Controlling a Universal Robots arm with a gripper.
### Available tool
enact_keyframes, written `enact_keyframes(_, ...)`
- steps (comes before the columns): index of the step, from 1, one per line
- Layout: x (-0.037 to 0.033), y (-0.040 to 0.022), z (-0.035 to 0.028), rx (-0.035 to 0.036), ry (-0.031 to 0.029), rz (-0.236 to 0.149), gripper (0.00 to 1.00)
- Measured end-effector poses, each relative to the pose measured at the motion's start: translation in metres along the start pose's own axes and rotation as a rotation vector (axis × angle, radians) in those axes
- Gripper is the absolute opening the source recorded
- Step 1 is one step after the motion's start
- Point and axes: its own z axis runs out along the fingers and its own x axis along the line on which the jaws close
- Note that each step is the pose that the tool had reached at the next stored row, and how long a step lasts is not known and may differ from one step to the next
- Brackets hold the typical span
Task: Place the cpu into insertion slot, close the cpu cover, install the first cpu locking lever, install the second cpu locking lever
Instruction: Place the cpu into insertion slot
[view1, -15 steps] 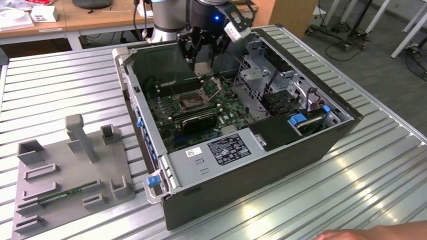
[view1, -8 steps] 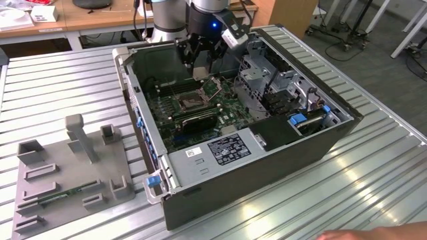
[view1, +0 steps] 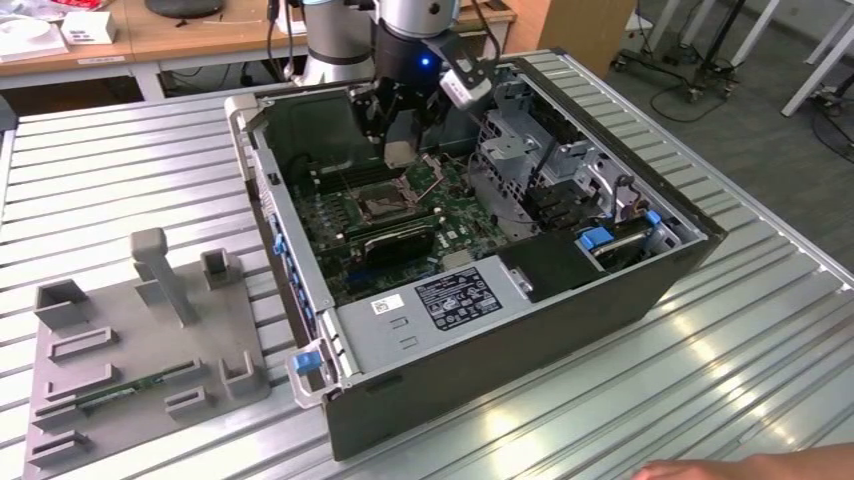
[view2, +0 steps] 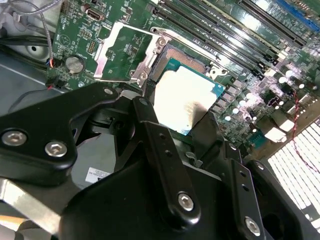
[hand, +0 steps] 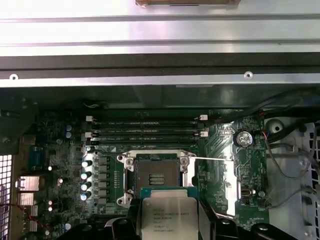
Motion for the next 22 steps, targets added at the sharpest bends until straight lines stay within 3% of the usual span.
enact_keyframes(7, 0.0029, -0.0010, 0.0110, -0.0003, -0.0084, -0.009, 0.54)
enact_keyframes(14, 0.0031, -0.0011, 0.0119, -0.0002, -0.0089, -0.008, 0.54)
enact_keyframes(22, 0.0031, -0.0013, 0.0136, -0.0008, -0.0206, 0.122, 0.54)
